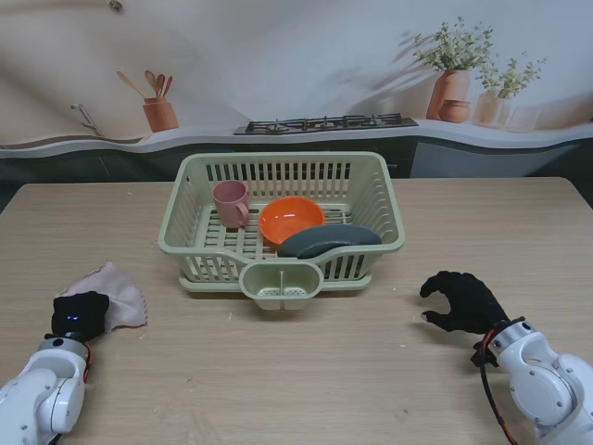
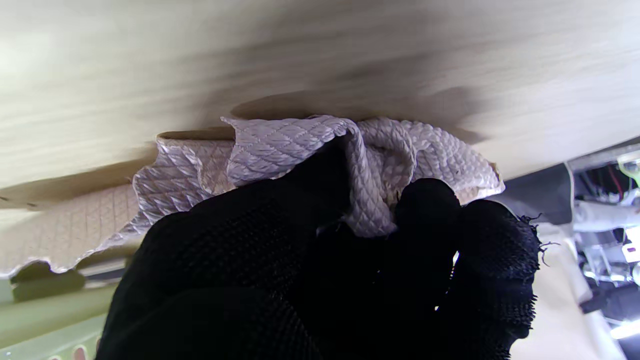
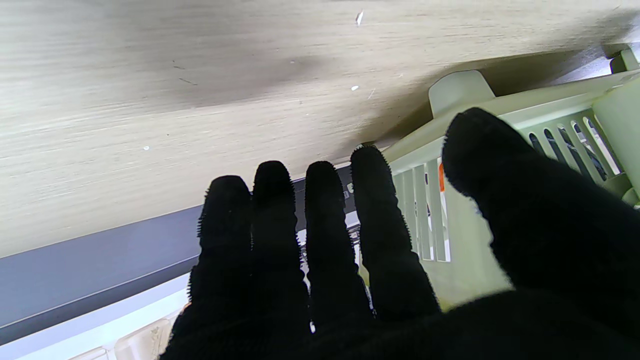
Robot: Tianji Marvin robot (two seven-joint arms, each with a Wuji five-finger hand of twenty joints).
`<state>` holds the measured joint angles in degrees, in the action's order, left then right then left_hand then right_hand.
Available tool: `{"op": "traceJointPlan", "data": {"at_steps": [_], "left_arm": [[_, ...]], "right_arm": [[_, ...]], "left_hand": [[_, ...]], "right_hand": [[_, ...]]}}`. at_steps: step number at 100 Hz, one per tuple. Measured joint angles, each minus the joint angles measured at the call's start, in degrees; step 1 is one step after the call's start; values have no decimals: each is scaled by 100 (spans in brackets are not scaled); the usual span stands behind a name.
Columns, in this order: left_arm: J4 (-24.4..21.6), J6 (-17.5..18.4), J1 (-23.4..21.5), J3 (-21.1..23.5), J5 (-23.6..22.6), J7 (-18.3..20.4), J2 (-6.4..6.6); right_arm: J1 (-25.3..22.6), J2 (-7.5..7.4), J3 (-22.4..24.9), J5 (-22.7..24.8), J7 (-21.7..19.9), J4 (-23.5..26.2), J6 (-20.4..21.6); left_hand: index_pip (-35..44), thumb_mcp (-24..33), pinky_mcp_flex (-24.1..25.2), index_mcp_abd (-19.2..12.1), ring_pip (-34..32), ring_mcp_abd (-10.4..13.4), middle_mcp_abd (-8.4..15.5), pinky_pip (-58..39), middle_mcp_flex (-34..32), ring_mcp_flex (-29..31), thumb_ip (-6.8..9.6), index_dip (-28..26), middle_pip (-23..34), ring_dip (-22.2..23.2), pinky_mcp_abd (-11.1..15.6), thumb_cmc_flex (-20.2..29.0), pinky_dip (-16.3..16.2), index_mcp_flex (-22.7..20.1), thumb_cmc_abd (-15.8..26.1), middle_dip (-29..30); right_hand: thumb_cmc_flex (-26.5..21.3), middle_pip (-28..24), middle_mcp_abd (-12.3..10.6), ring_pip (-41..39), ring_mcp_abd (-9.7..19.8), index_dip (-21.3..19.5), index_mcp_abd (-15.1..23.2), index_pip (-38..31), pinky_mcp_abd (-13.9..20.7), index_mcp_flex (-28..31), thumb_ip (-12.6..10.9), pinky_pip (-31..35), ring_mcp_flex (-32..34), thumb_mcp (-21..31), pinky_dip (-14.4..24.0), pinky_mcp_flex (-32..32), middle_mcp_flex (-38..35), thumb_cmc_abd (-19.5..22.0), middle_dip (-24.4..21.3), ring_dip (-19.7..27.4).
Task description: Clear dishes and wipe the table
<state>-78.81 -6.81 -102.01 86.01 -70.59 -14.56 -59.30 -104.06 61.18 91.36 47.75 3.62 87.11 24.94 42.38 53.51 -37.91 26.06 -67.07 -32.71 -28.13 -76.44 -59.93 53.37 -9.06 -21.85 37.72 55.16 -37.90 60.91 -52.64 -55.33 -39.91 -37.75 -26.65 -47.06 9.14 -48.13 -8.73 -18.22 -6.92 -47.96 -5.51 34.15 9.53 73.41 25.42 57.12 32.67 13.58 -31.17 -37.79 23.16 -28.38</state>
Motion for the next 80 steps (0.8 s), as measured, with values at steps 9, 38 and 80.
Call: {"op": "traceJointPlan", "data": {"at_steps": [9,38,80], "left_arm": [[192,81,290,-122,34,110,36],[771,197,1280,-752,186,569,155],[420,71,1164,-654,262,981,94]], "right_arm": [[3,-1,-1,7,-1,-1,1],[-8,-1,-4,63,26,3,-24],[-54,-1,12,94,62,26,-50]], "left_hand": [[-1,-11,1,0,4,0,0,0,-53,0,0,-1,-51,0,-1,0,0,-28,-9,0],[-10,-33,1,0,9,0,0,1,-59,0,-1,-1,-52,0,-1,0,1,-74,-49,0],[-149,-122,2,-302,11,0,70,1,-62,0,-37,-1,-75,0,-1,-70,1,-129,-51,0]], "right_hand": [[0,0,0,0,0,0,0,0,0,0,0,0,0,0,0,0,0,0,0,0],[0,0,0,0,0,0,0,0,0,0,0,0,0,0,0,-1,0,0,0,1],[0,0,0,0,0,0,0,0,0,0,0,-1,0,0,0,-7,0,0,0,1]]}}
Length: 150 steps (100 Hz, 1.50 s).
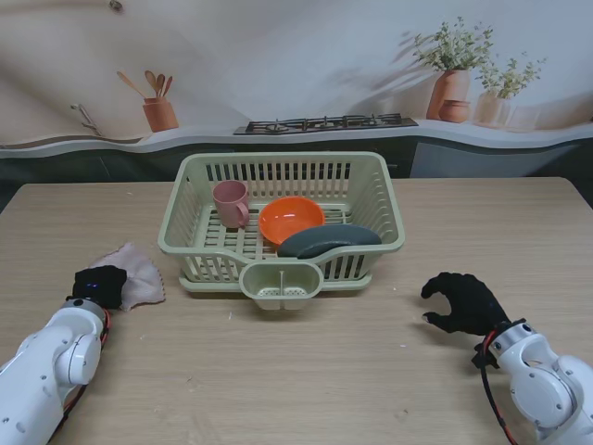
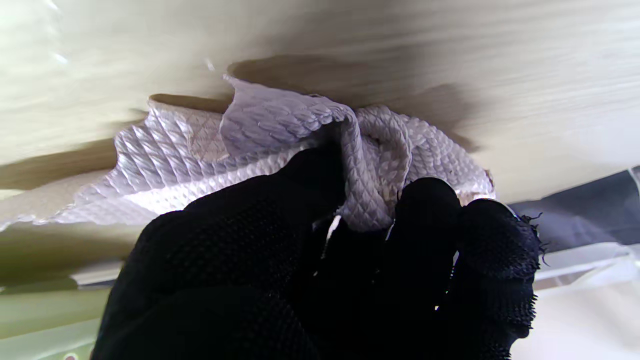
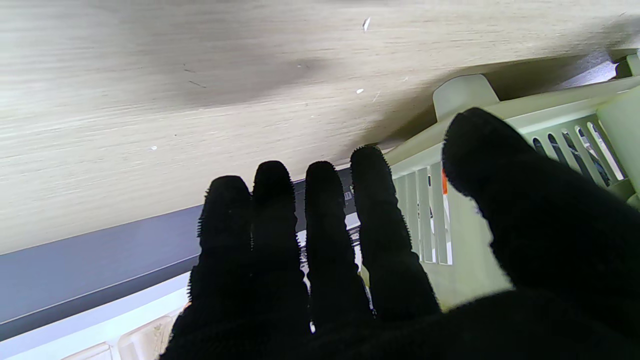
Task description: Clear dishes and wipe the table
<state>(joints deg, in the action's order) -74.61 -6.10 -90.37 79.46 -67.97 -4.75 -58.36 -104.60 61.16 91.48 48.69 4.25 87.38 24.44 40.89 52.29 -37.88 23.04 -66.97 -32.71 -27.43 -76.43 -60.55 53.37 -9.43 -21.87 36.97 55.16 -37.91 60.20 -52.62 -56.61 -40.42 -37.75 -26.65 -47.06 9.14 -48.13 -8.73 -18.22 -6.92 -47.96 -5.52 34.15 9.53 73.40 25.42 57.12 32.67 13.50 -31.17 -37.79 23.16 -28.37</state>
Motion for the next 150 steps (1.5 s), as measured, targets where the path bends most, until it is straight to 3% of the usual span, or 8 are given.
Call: {"op": "traceJointPlan", "data": {"at_steps": [40,63,81,104,129,150], "left_arm": [[-1272,-449,-1787,985,-376,-197,-155],[-1299,-557,-2117,1104,-377,-639,-170],[-932,-586,-1763,848,-290,-849,-140],[-282,-415,-834,316,-222,-780,-44],[400,-338,310,-476,124,-429,21],[601,-317,703,-758,435,-252,8]], "right_arm": [[-16,2,-14,-114,-64,25,-25],[-3,2,-28,-124,-96,26,-27],[3,2,-33,-121,-96,22,-24],[10,2,-18,-96,-58,16,1],[-6,2,-12,-82,-39,27,-13],[-15,2,27,-27,-13,28,-2]], "left_hand": [[-11,-4,5,-12,3,0,2,0,-1,0,-4,2,-1,0,0,-3,1,-6,0,0],[-9,-4,19,9,10,0,2,0,-1,0,-4,2,-1,0,0,-3,1,-9,0,0],[13,270,28,399,16,0,-129,0,1,-2,54,-118,-1,3,-2,22,1,-11,-5,0],[13,283,31,420,18,0,-142,0,4,-4,57,-118,-1,6,-4,23,1,-11,-5,0],[21,240,32,429,18,0,-148,0,4,-4,57,-120,-1,6,-5,23,1,-13,-5,0],[21,168,32,423,18,0,-148,0,4,-4,57,-120,-1,6,-5,23,1,-15,-5,0]], "right_hand": [[0,0,0,0,0,0,0,0,0,0,0,0,0,0,0,-1,0,0,0,0],[0,0,0,0,0,0,0,0,0,0,0,0,0,0,0,-1,0,0,0,0],[0,0,0,0,0,0,0,1,-1,0,0,0,0,0,0,-1,0,0,0,0],[0,0,0,0,0,0,0,1,-1,0,0,0,0,0,0,-1,0,0,0,0],[0,0,0,0,-1,0,0,1,-1,0,0,-1,0,0,0,-1,0,0,0,0],[0,0,0,0,-1,0,0,1,-1,0,0,-1,0,0,0,-1,0,0,0,0]]}}
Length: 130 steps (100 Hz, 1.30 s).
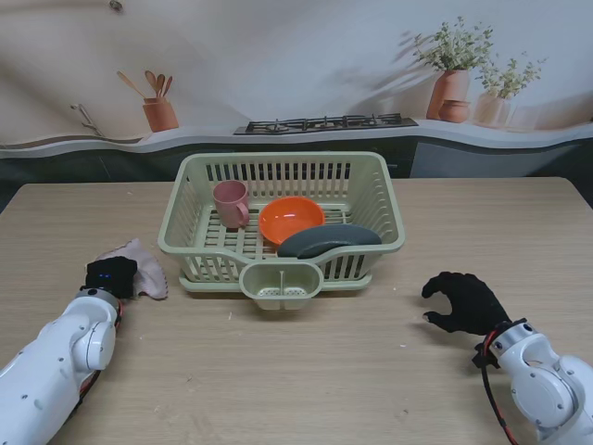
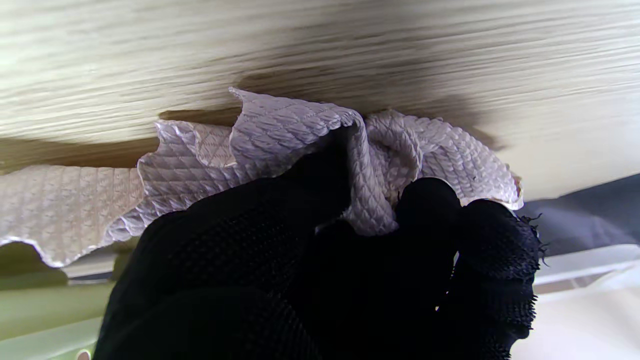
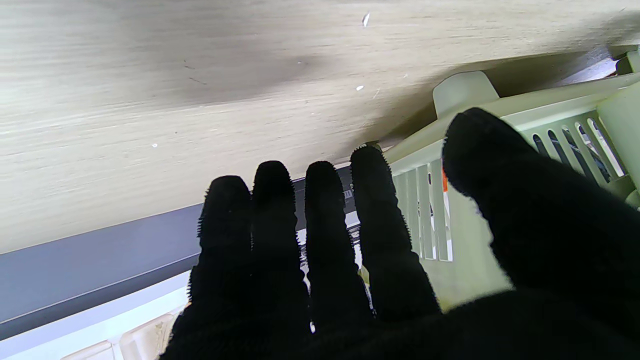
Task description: Clear dishes and wipe the table
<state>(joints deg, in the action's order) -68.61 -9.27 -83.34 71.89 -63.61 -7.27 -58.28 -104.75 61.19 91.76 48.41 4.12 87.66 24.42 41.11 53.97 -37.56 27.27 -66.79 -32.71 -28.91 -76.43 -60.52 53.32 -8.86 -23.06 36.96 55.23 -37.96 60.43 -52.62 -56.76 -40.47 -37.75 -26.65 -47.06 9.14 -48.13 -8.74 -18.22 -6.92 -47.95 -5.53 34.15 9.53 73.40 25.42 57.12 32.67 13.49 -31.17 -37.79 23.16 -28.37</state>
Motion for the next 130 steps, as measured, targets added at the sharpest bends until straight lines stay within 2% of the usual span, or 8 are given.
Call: {"op": "traceJointPlan", "data": {"at_steps": [18,33,47,72,86,98,115,130], "left_arm": [[-275,-13,-188,185,-110,252,-19],[-854,-30,-740,544,-271,488,-42],[-1277,-62,-1256,853,-398,500,-67],[-1757,58,-2132,1416,-699,209,-117],[-1789,252,-2408,1580,-750,-169,-118],[-1731,313,-2452,1609,-784,-343,-118],[-1554,402,-2287,1572,-878,-361,-92],[-1388,533,-1950,1492,-922,-19,-31]], "right_arm": [[-17,0,30,21,50,0,12],[-26,0,31,-12,38,1,12],[-29,1,27,-59,21,4,11],[-38,1,9,-97,-29,19,-12],[-40,1,-3,-100,-41,22,-24],[-37,1,-19,-100,-50,22,-54],[-36,1,-33,-92,-71,30,-88],[-35,0,-29,-82,-109,40,-87]], "left_hand": [[-23,-90,4,-131,0,0,65,0,0,0,-33,32,0,0,0,-4,0,0,0,0],[-23,-92,12,-140,1,0,68,0,0,-1,-36,37,0,0,0,-7,0,0,0,0],[-23,-93,20,-140,1,0,68,0,0,-2,-37,37,0,0,0,-7,0,0,0,0],[-23,-93,29,-144,3,0,68,0,1,-2,-38,37,0,1,0,-7,0,0,0,0],[-26,-94,78,-174,6,0,74,0,2,-28,-38,43,0,1,0,-7,0,0,0,0],[-26,-86,114,-173,7,0,75,0,4,-59,-38,27,1,1,0,-7,0,0,2,0],[-2,1,146,-109,7,0,75,0,4,-71,-33,-57,13,1,0,-7,0,0,2,-10],[3,16,157,-65,7,0,54,0,5,-73,-19,-132,16,1,0,-7,0,0,2,-12]], "right_hand": [[0,0,0,0,-1,0,0,0,0,0,0,0,0,0,0,0,0,0,0,0],[0,0,0,0,-1,0,0,0,0,0,0,0,0,0,0,0,0,0,0,0],[0,0,0,0,-1,0,0,0,-1,0,0,0,0,0,0,0,0,0,0,0],[0,0,0,0,-1,0,0,0,-1,0,0,0,0,0,0,0,0,0,0,0],[0,0,0,0,-1,0,0,0,-1,0,0,0,0,0,0,0,0,0,0,0],[0,0,0,0,-1,0,0,0,-1,0,0,0,0,0,0,0,0,0,0,0],[0,0,0,0,-1,0,0,0,-1,0,0,0,0,0,0,0,0,0,0,0],[0,0,1,0,-1,0,0,0,-1,0,0,0,0,0,0,0,0,0,0,0]]}}
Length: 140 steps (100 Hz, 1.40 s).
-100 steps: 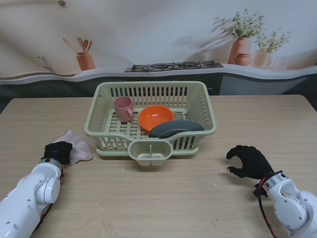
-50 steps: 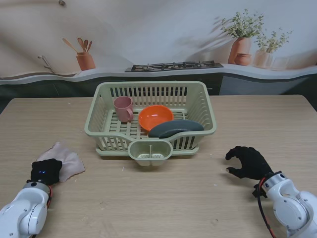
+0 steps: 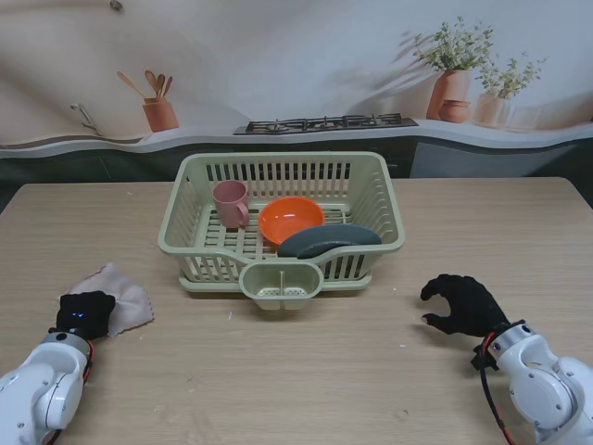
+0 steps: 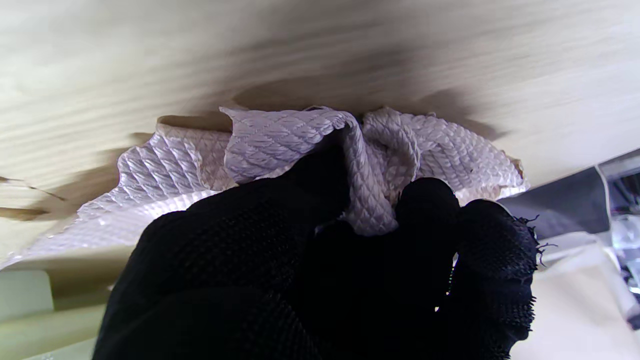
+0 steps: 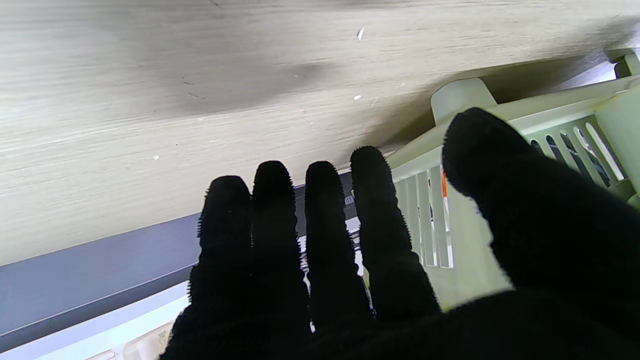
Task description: Clear dishes and wipe the table
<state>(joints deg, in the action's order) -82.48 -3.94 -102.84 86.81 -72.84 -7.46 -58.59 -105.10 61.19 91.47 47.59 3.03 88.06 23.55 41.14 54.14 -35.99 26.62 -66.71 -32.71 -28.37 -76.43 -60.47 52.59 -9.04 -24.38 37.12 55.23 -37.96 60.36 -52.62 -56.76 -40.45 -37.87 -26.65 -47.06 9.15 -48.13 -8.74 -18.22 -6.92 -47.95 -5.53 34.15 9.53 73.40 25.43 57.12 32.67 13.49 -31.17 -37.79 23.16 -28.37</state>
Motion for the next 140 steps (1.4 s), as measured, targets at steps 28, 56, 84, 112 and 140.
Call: {"op": "traceJointPlan", "data": {"at_steps": [28,56,84,112,140], "left_arm": [[549,354,880,-396,-25,425,117],[1060,583,1709,-909,245,742,183],[462,611,1267,-574,245,1122,135],[-261,351,341,-114,31,1038,67],[-513,291,-282,269,-59,639,6]], "right_arm": [[0,0,8,11,5,7,22],[10,-1,0,11,21,-1,53],[-9,11,74,1,144,-5,142],[-66,38,117,-323,127,42,191],[-118,53,122,-560,18,119,168]], "left_hand": [[5,-33,8,1,0,0,-1,0,0,-2,0,-25,0,0,0,0,0,-2,0,-1],[-22,-120,18,-140,0,0,63,0,0,-3,-33,-10,1,0,-1,-12,0,-3,0,-1],[-108,-248,57,-432,2,0,107,0,0,-6,-44,30,2,28,-1,-22,0,-5,0,-1],[-109,-249,68,-421,2,0,113,0,0,-7,-44,31,2,33,-1,-23,0,-5,0,-1],[-109,-249,194,-333,2,0,115,0,65,-130,-44,29,2,38,-1,-23,0,-5,1,-1]], "right_hand": [[0,0,0,0,0,0,0,0,-1,0,0,0,0,0,0,0,0,0,-1,0],[0,0,0,0,0,0,0,0,-1,0,0,0,0,0,0,0,0,0,-1,0],[0,0,0,0,0,0,0,1,-1,0,0,0,0,0,0,0,0,0,-1,0],[6,216,0,334,0,0,0,85,-118,-5,0,-280,0,-12,-12,-81,0,4,-36,140],[26,527,-5,857,0,181,0,411,-326,-174,0,-634,4,-226,-227,-163,13,90,-149,369]]}}
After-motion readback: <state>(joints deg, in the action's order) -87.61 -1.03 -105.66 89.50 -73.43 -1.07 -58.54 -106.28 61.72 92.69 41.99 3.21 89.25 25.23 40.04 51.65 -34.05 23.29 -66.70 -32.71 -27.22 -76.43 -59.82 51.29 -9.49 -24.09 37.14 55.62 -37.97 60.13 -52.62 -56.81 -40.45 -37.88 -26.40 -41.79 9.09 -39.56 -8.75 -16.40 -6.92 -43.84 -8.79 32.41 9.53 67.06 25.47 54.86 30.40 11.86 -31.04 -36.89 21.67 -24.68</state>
